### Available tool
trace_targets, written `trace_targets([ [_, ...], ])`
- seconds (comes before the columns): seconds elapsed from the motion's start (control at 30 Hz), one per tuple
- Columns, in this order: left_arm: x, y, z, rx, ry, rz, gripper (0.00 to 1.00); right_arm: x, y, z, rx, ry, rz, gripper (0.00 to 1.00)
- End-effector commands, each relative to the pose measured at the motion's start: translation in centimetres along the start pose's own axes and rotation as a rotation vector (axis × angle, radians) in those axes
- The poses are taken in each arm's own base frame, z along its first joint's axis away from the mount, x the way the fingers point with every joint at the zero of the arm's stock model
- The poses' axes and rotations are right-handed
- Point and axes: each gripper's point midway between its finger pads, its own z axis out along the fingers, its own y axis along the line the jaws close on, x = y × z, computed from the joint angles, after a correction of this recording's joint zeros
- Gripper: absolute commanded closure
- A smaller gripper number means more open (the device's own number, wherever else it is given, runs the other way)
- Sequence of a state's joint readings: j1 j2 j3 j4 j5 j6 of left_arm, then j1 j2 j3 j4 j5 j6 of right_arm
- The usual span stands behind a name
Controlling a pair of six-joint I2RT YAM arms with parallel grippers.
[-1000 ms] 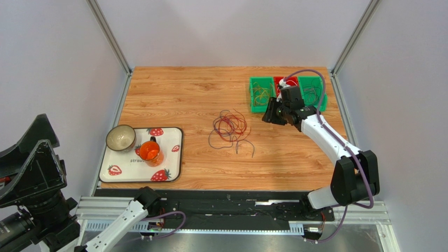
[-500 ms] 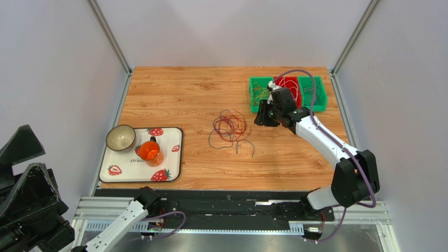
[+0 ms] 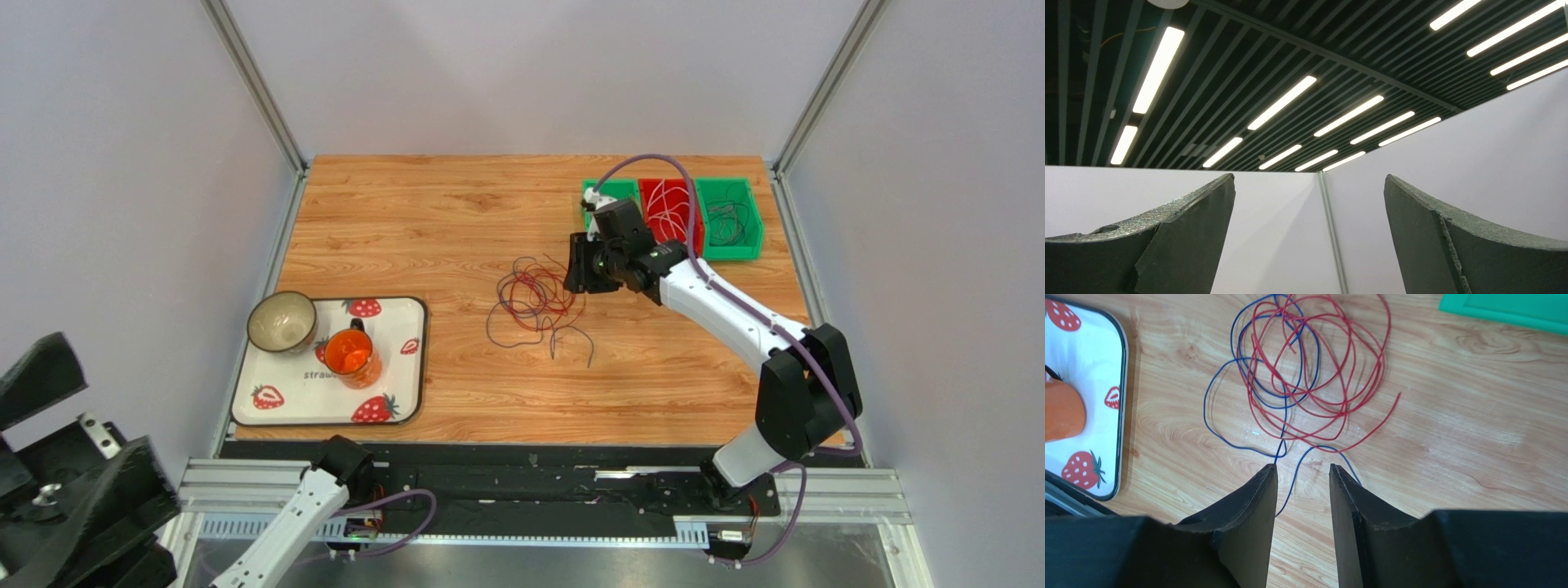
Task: Untangle the cables
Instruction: Untie the cable.
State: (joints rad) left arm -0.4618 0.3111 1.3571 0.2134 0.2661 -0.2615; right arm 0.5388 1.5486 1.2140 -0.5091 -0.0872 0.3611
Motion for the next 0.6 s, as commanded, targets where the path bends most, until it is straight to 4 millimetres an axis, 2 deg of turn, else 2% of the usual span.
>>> trace_targets([
  [0.0,1.3,-1.4,-0.6,0.062,-0.011,0.111,0.01,-0.7,0.8,0.2,-0.01,-0.021,-0.028,0.6],
  [0.27,2.0,-0.8,-0.3,0.039,0.015,0.138,0.01,-0.7,1.4,0.4,-0.024,-0.012,-0.055,0.6],
  [0.57,2.5,-2.4,0.0,0.099,0.089,0.23,0.01,-1.3,2.2,1.8,-0.018,0.013,-0.093,0.6],
])
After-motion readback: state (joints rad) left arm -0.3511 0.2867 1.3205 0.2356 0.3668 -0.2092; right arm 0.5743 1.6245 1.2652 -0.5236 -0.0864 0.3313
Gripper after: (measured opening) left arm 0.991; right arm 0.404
